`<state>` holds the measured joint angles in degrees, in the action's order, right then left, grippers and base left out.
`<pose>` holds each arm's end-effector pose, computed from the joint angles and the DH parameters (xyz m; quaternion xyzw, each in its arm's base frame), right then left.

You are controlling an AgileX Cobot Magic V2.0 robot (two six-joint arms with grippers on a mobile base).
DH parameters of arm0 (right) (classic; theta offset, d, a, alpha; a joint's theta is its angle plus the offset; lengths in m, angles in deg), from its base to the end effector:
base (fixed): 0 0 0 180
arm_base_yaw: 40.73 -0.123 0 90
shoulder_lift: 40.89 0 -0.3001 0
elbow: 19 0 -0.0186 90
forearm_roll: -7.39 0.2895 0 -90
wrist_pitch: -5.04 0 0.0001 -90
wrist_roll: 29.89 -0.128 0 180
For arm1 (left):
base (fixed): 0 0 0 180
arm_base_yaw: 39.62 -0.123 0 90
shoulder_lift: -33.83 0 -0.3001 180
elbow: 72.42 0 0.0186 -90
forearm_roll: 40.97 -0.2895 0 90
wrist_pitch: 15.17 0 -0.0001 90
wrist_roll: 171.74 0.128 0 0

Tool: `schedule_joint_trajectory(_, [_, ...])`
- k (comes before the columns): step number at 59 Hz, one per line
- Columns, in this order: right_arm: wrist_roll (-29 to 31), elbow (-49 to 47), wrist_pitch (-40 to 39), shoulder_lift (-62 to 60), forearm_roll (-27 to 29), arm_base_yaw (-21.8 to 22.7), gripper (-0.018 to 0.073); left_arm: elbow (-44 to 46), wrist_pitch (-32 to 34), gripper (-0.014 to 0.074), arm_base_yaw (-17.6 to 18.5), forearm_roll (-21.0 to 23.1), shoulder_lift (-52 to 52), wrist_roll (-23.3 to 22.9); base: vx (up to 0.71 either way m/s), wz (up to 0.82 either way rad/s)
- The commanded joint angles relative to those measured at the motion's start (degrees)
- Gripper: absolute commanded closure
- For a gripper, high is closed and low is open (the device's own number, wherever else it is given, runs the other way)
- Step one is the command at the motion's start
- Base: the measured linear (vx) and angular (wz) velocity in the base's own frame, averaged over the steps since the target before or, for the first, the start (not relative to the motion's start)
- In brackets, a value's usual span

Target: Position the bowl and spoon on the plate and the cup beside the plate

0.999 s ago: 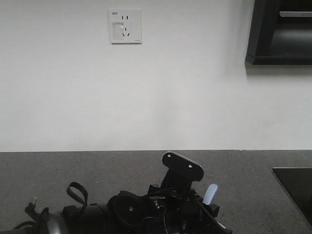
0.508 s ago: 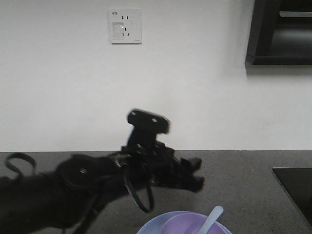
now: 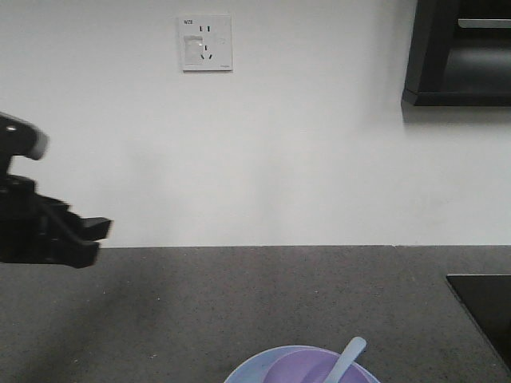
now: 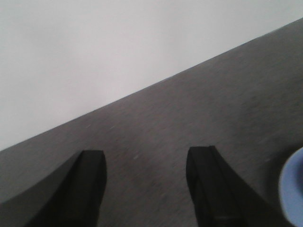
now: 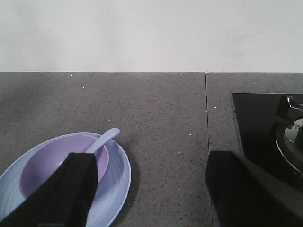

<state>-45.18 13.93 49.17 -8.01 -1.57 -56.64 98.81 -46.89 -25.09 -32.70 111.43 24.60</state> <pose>0.1233 0.0207 0.3788 -0.0191 0.8163 0.0800 0.5718 0.3229 -0.0937 0.3933 0.1957 0.8333 -0.0559 0.5140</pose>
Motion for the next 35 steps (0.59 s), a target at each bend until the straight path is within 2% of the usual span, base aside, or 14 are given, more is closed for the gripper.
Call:
schedule_joint_trajectory(1, [0.49, -1.53, -4.04, 0.79, -1.38, 0.18, 0.0014, 1.82, -3.30, 0.0132, -3.16, -14.87, -5.53, -17.88, 0.00, 0.00])
schedule_joint_trajectory(4, [0.49, -1.53, -3.98, 0.79, -1.38, 0.18, 0.0014, 1.82, -8.84, 0.0132, -4.82, -21.32, -7.15, -22.30, 0.00, 0.00])
schedule_joint_trajectory(6, [0.49, -1.53, -3.98, 0.79, -1.38, 0.18, 0.0014, 1.82, -12.28, 0.0132, -5.93, -24.51, -7.97, -23.62, 0.00, 0.00])
schedule_joint_trajectory(10, [0.49, -1.53, -3.98, 0.79, -1.38, 0.18, 0.0014, 1.82, -17.70, 0.0132, -8.22, -28.78, -8.66, -23.30, 0.00, 0.00])
schedule_joint_trajectory(13, [0.49, -1.53, -3.93, 0.79, -1.38, 0.18, 0.0014, 1.82, -20.33, 0.0132, -9.83, -30.15, -8.66, -22.14, 0.00, 0.00])
schedule_joint_trajectory(18, [0.49, -1.53, -3.91, 0.79, -1.38, 0.18, 0.0014, 1.82, -24.03, 0.0132, -12.12, -29.43, -7.59, -20.19, 0.00, 0.00])
schedule_joint_trajectory(23, [0.49, -1.53, -3.91, 0.79, -1.38, 0.18, 0.0014, 1.77, -27.33, 0.0132, -13.78, -26.65, -5.90, -19.41, 0.00, 0.00])
schedule_joint_trajectory(35, [0.63, -1.53, -2.49, 0.79, -1.38, 0.18, 0.0014, 1.70, -29.80, 0.0132, -17.24, -20.76, -1.02, -17.96, 0.00, 0.00])
